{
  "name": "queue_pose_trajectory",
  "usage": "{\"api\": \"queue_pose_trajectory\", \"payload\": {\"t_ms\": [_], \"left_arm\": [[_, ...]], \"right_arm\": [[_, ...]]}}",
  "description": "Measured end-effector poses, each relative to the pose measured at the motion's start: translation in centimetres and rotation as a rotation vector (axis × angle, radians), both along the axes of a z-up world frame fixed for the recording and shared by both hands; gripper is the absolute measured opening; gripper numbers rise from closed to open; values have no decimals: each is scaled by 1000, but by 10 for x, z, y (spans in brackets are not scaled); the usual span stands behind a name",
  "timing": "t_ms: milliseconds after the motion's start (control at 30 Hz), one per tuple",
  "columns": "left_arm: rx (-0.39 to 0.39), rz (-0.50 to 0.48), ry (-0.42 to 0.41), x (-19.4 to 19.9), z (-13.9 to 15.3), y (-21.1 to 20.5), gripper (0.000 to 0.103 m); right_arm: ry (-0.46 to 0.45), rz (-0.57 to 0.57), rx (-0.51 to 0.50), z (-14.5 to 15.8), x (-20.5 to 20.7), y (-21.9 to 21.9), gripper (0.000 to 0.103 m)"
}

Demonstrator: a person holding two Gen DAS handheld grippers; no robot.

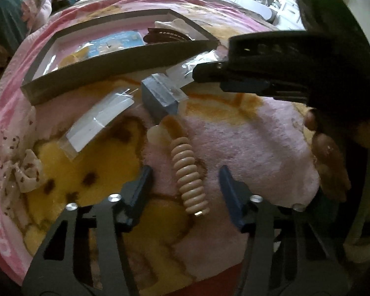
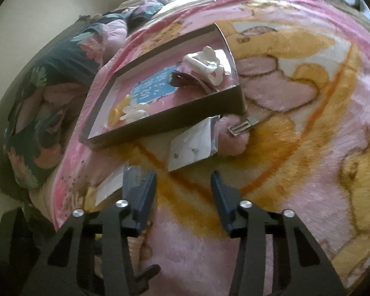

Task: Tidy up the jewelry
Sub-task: 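Grasp the beige coiled hair tie with left tool while right tool grasps the clear bag, then carry the coiled hair tie and clear bag over the box with both tools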

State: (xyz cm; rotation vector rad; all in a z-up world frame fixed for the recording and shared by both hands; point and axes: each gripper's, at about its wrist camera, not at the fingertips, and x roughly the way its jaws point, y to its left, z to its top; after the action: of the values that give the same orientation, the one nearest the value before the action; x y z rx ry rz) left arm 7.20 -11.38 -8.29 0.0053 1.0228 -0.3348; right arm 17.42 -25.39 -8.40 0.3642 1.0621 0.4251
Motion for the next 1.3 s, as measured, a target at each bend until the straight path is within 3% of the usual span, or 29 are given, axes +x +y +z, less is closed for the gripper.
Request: {"api": "queue_pose_trajectory", "payload": {"t_ms": [133,300,633,733,900,1300], "left_arm": [[6,8,-6,0,3,8,11],[-27,6,-2,-1,6,15,10],[-60,20,-10,-5,11,25,10],[-70,27,-15,-7,15,29,10],[-86,43,-39,-11,25,38,10],[-115,94,-96,-16,48,61,11]], "right_arm": [[11,-28,-1,-9,11,2,32],[19,-63,33,-13,23,4,28],[31,-134,124,-17,43,15,31],[18,-155,138,-16,44,16,25],[-11,-130,106,-11,34,19,21],[-63,-100,140,24,-2,-6,21]]}}
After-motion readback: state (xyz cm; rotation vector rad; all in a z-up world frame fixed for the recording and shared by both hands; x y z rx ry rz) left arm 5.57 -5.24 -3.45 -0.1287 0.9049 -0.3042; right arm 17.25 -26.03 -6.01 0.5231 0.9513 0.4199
